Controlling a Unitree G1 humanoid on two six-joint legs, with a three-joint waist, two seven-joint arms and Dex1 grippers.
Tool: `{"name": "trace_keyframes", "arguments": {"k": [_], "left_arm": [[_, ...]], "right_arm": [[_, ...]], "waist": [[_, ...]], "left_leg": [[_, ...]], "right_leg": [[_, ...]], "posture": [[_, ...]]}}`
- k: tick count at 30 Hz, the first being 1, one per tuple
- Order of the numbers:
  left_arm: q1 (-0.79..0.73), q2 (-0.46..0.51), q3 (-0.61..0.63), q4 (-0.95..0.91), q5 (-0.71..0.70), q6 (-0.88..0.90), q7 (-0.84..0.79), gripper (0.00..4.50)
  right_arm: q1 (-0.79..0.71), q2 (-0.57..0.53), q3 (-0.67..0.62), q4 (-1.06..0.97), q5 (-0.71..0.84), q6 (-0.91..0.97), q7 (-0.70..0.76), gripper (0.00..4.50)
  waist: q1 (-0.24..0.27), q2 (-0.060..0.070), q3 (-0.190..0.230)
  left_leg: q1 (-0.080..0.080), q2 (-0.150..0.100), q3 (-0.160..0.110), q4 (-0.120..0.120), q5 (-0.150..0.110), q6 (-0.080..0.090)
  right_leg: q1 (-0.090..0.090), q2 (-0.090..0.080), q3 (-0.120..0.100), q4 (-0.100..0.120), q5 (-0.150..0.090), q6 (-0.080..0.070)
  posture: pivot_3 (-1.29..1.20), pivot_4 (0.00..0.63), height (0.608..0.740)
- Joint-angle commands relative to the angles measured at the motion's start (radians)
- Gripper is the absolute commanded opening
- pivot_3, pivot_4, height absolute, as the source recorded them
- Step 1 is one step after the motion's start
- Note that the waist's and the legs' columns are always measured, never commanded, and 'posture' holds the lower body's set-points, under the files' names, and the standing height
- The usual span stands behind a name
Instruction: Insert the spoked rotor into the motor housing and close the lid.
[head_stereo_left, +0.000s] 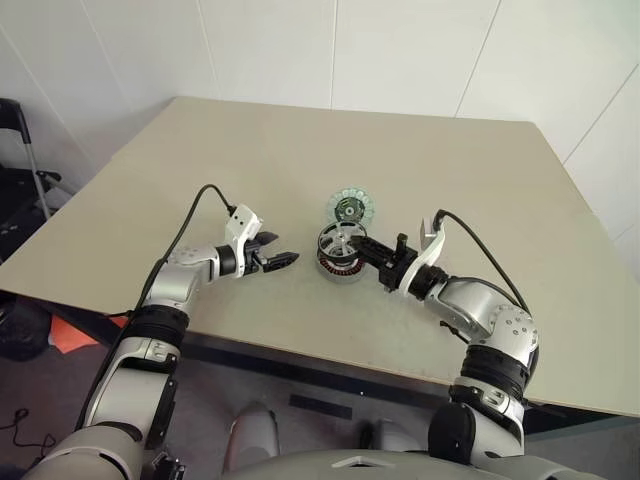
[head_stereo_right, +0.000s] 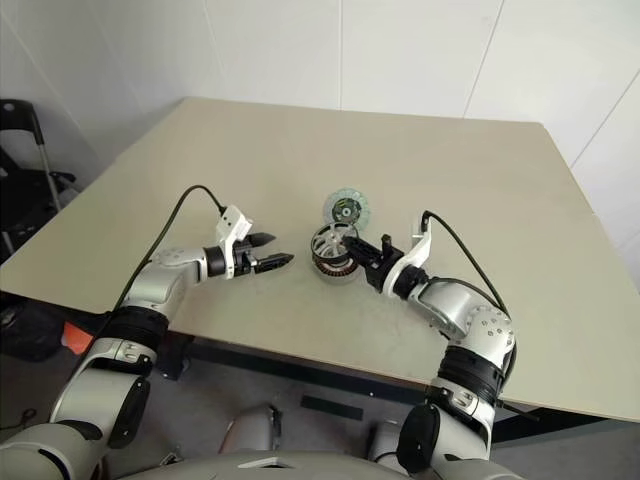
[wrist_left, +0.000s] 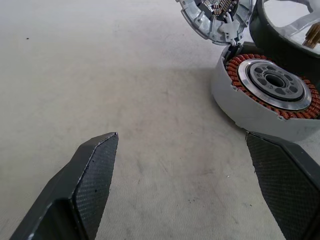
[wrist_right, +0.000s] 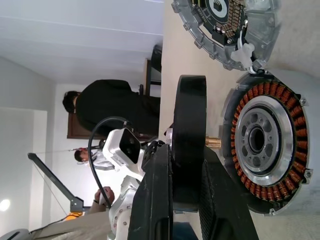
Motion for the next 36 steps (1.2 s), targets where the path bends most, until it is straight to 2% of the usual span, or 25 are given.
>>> {"name": "trace_keyframes", "arguments": {"k": [1, 14, 27, 29, 30, 35, 36], "left_arm": [[-0.012, 0.012, 0.018, -0.032, -0.005, -0.018, -0.001, 4.33], [-0.010, 0.021, 0.021, -0.030, -0.005, -0.021, 0.000, 4.33], [-0.023, 0.017, 0.020, -0.002, -0.001, -0.041, -0.001, 4.33], [-0.024, 0.018, 0.020, 0.002, -0.001, -0.045, 0.000, 4.33], [-0.024, 0.018, 0.021, 0.004, -0.001, -0.046, 0.000, 4.33], [-0.023, 0.018, 0.022, 0.006, -0.002, -0.050, 0.001, 4.33], [-0.023, 0.018, 0.022, 0.006, -0.002, -0.050, 0.000, 4.33]], "right_arm": [[0.000, -0.014, 0.036, -0.006, 0.060, -0.038, 0.002, 0.36], [0.031, -0.049, 0.128, 0.033, 0.066, -0.117, 0.025, 0.36], [0.038, -0.081, 0.162, 0.097, 0.032, -0.171, 0.043, 0.36], [0.041, -0.086, 0.166, 0.105, 0.024, -0.177, 0.041, 1.07], [0.043, -0.089, 0.170, 0.101, 0.020, -0.177, 0.049, 1.19], [0.057, -0.107, 0.193, 0.025, 0.019, -0.187, 0.098, 2.82], [0.062, -0.113, 0.198, 0.010, 0.018, -0.190, 0.109, 2.82]], "waist": [[0.000, 0.000, 0.000], [0.000, 0.000, 0.000], [0.000, 0.000, 0.000], [0.000, 0.000, 0.000], [0.000, 0.000, 0.000], [0.000, -0.001, -0.001], [0.000, -0.001, -0.001]], "left_leg": [[0.000, 0.000, 0.000, 0.000, 0.000, 0.000], [0.000, 0.000, 0.000, 0.000, 0.000, 0.000], [0.000, 0.000, 0.000, 0.000, 0.000, 0.000], [-0.001, 0.000, 0.000, 0.000, 0.000, 0.000], [-0.001, 0.000, 0.000, 0.000, 0.000, 0.000], [0.000, 0.000, 0.000, 0.001, 0.000, 0.000], [0.000, 0.000, 0.000, 0.001, 0.000, 0.000]], "right_leg": [[0.000, 0.000, 0.000, 0.000, 0.000, 0.000], [0.000, 0.000, 0.000, 0.000, 0.001, -0.002], [0.000, 0.000, 0.000, 0.000, 0.002, -0.003], [0.000, 0.000, 0.000, 0.000, 0.002, -0.003], [0.000, 0.000, 0.000, 0.000, 0.002, -0.003], [0.001, 0.000, 0.000, 0.000, 0.002, -0.004], [0.001, 0.000, 0.000, 0.000, 0.002, -0.004]], "posture": [[0.00, 0.000, 0.740], [0.00, 0.000, 0.740], [0.00, 0.000, 0.740], [0.00, 0.000, 0.740], [0.00, 0.000, 0.740], [0.00, 0.000, 0.740], [0.00, 0.000, 0.740]]}}
